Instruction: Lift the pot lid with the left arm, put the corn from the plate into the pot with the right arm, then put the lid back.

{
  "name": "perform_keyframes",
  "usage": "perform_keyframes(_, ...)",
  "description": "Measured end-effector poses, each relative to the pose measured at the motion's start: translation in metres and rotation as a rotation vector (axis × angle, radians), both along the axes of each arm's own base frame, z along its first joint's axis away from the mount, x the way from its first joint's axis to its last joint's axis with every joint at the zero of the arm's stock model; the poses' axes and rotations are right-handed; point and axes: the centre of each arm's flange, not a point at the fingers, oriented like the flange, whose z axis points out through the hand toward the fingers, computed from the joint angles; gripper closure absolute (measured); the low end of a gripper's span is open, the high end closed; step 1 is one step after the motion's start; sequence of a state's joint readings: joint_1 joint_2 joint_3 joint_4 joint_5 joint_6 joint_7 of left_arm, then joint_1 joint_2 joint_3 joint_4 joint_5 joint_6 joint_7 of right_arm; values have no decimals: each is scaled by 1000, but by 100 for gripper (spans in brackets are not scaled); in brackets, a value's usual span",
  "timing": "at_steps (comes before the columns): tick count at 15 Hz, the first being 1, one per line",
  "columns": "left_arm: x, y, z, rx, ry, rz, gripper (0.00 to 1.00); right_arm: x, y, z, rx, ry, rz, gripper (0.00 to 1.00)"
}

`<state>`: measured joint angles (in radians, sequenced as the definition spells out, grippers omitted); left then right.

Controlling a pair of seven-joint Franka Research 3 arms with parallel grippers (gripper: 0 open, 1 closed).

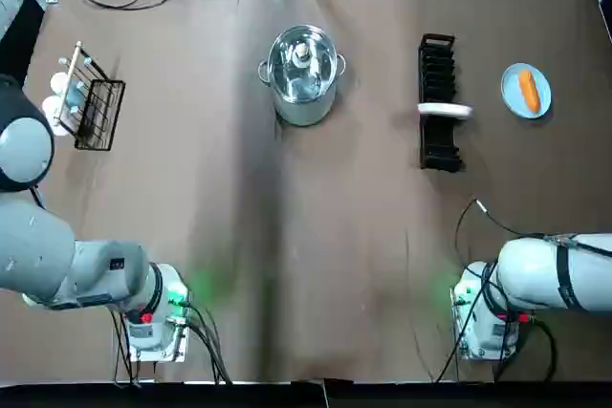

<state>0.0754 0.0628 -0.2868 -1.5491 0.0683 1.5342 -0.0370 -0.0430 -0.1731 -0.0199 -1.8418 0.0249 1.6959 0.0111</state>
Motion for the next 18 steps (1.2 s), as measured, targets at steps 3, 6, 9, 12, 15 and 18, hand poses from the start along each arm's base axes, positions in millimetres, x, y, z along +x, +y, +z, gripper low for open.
perform_keyframes(3,0,0,0,0,1,2,0,-1,0,-1,1,9,0,0)
perform_keyframes(6,-1,-4,-2,-3,4,-4,0,-2,0,-2,1,19,-1,0)
perform_keyframes(9,-7,-43,-12,-58,36,10,0,-4,-15,-18,5,53,-23,0)
perform_keyframes(12,-16,-125,-51,-146,121,94,0,0,-46,-68,11,98,-67,0)
perform_keyframes(15,-17,-197,-89,-181,110,161,0,17,-92,-128,17,119,-92,4)
perform_keyframes(18,-20,-258,-128,-222,79,210,0,43,-130,-190,3,83,-128,4)
